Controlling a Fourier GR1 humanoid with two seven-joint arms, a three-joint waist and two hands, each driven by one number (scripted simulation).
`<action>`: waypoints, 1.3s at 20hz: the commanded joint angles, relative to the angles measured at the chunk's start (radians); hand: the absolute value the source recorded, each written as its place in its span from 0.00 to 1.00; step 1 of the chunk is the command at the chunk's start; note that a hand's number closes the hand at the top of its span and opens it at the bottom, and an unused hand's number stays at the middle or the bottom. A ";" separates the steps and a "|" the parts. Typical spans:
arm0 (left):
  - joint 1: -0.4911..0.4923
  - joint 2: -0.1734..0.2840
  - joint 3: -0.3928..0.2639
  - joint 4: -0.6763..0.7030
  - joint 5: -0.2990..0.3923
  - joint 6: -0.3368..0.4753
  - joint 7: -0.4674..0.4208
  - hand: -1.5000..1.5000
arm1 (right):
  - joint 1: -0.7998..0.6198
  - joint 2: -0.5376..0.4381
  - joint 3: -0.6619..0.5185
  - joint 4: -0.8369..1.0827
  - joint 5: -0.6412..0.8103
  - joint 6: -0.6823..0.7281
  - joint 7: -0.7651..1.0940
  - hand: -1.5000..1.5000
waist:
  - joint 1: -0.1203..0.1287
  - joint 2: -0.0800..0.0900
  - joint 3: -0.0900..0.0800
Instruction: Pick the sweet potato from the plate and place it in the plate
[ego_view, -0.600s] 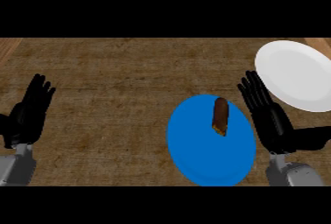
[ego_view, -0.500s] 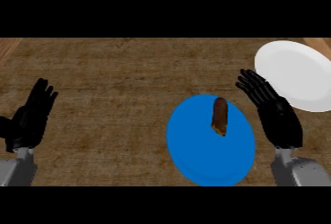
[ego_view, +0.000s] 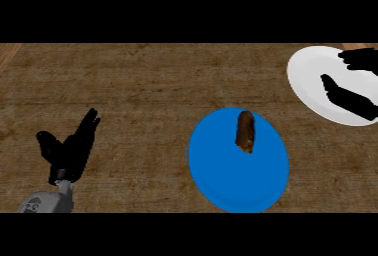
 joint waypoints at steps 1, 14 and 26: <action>0.075 -0.049 -0.074 -0.026 -0.020 0.009 0.056 0.50 | 0.018 0.025 -0.011 -0.032 0.135 -0.147 0.024 0.00 | 0.008 -0.001 0.001; 0.056 -0.056 -0.080 -0.075 -0.059 0.027 0.128 0.50 | -0.025 -0.137 0.218 -0.243 0.188 0.354 0.506 0.00 | 0.011 -0.003 -0.003; 0.042 -0.099 -0.077 -0.081 -0.083 0.039 0.151 0.50 | -0.282 0.069 0.396 -0.114 0.227 0.594 0.872 0.00 | 0.021 0.004 0.000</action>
